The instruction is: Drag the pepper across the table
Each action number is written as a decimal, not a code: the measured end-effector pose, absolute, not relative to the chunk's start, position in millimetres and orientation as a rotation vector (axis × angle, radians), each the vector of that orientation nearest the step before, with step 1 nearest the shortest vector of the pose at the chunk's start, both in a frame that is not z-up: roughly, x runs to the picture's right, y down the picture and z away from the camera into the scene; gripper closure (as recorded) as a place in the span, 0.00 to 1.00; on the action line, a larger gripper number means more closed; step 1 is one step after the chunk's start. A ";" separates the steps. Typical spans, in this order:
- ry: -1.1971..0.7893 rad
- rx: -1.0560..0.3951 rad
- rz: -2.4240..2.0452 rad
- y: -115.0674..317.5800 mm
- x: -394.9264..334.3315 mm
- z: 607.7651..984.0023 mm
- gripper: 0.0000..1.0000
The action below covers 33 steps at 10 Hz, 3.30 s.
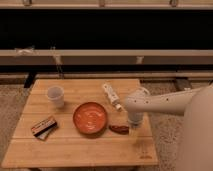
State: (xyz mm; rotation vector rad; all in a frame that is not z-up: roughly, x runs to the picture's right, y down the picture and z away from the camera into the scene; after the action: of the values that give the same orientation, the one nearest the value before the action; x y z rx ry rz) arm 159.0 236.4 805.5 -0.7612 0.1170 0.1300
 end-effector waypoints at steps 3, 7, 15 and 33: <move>0.147 -0.766 0.156 246.9 166.3 804.7 0.44; 0.155 -0.763 0.159 249.1 166.0 807.5 0.87; 0.168 -0.755 0.193 246.7 174.2 802.1 1.00; 0.148 -0.738 0.214 231.4 169.4 801.1 0.20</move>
State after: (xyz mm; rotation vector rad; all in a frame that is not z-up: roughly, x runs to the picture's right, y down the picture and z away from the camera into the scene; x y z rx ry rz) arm 169.4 231.4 801.1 -0.7375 0.1483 0.2142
